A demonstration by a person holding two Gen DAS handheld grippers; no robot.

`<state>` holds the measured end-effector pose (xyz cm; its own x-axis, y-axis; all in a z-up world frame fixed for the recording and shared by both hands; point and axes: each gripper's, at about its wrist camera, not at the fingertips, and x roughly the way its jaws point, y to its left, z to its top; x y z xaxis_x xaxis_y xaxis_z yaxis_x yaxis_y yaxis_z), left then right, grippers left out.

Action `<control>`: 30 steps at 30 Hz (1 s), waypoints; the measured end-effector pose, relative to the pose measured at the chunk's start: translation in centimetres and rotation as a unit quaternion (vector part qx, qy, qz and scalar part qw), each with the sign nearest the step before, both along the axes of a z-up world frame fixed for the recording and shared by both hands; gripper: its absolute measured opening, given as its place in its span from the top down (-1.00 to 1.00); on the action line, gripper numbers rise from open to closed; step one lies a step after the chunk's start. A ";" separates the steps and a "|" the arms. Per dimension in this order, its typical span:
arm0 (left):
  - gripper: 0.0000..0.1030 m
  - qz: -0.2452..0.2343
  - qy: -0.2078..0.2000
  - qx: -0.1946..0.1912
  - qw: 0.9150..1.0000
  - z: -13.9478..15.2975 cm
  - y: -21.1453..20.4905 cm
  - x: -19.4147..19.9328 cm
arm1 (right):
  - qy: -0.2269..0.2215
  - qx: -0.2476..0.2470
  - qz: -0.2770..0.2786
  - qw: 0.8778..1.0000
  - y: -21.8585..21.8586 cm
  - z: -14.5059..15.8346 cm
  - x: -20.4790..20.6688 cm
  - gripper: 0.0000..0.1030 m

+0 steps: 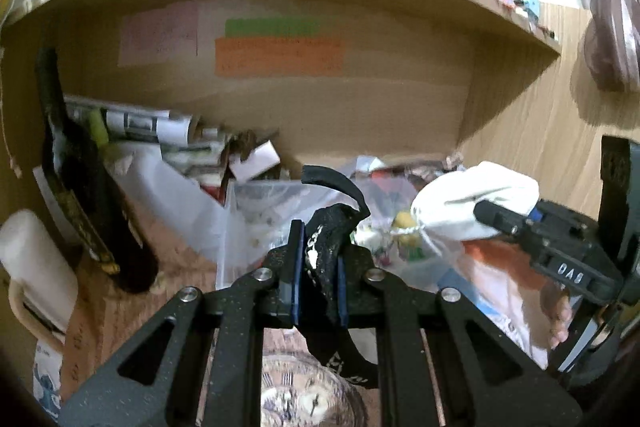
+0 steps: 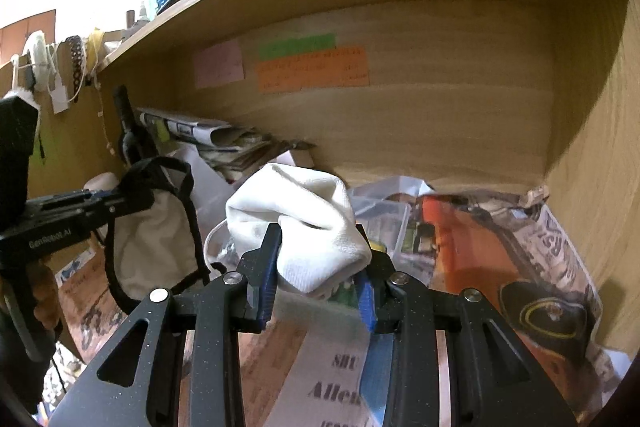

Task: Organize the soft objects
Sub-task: 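Lift the strap item and white sock over the box and release both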

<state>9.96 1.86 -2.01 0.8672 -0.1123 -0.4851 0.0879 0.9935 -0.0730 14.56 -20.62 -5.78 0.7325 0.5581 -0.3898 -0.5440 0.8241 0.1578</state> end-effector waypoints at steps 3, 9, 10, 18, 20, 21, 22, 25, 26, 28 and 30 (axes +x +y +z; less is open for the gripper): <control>0.75 0.002 -0.008 0.003 1.000 0.9 -0.1 0.8 | -0.004 0.001 0.000 1.000 0.2 0.4 0.8 0.41; 0.75 0.018 -0.034 0.010 0.999 2.5 -0.1 3.5 | -0.008 -0.005 -0.002 1.000 0.8 0.8 2.5 0.41; 0.75 0.021 -0.038 0.011 0.999 2.5 -0.1 3.9 | -0.007 -0.006 -0.003 1.000 1.0 0.8 2.8 0.41; 0.75 0.039 -0.018 0.011 0.999 1.1 0.3 8.5 | 0.003 -0.026 0.004 1.000 3.2 0.5 5.6 0.41; 0.75 0.041 -0.009 0.006 0.999 0.6 0.5 9.4 | 0.007 -0.034 0.007 0.999 3.9 0.2 6.2 0.41; 0.75 0.043 -0.003 0.003 0.999 0.1 0.7 10.1 | 0.010 -0.039 0.006 0.999 4.2 0.0 6.5 0.41; 0.75 0.044 0.002 0.001 0.999 -0.2 0.9 10.4 | 0.014 -0.044 0.007 0.999 4.6 -0.3 6.9 0.40; 0.75 0.044 0.019 -0.003 0.999 -1.4 1.2 11.5 | 0.027 -0.057 0.009 0.998 5.5 -1.2 7.9 0.41; 0.75 0.044 0.025 -0.003 0.999 -1.9 1.4 11.8 | 0.031 -0.062 0.009 0.998 5.8 -1.4 8.1 0.40; 0.75 0.045 0.036 -0.004 0.998 -2.7 1.6 12.3 | 0.040 -0.075 0.009 0.996 6.6 -2.3 8.6 0.40; 0.75 0.047 0.046 -0.006 0.998 -3.4 2.0 12.8 | 0.047 -0.084 0.010 0.995 7.1 -2.9 9.0 0.40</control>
<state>22.76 3.84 -5.43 0.8265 -0.0393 -0.5616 -0.0131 0.9959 -0.0890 23.58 -13.51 -8.70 0.6782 0.4932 -0.5448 -0.5501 0.8323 0.0686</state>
